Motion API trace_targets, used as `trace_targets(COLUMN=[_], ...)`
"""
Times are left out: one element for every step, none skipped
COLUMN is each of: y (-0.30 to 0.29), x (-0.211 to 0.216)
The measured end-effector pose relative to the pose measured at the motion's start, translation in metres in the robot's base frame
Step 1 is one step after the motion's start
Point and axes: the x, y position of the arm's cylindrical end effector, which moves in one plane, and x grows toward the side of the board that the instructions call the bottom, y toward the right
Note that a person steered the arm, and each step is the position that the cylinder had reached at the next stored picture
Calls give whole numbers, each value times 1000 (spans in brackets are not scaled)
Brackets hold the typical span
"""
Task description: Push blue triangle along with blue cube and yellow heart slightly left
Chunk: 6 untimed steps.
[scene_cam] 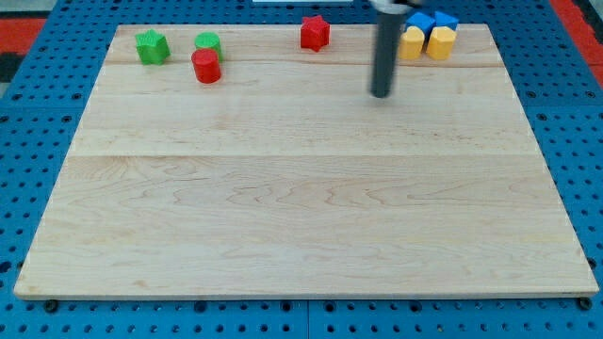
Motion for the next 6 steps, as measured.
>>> trace_targets(y=[81, 117, 128, 127, 117, 96], x=[0, -66, -139, -155, -155, -154])
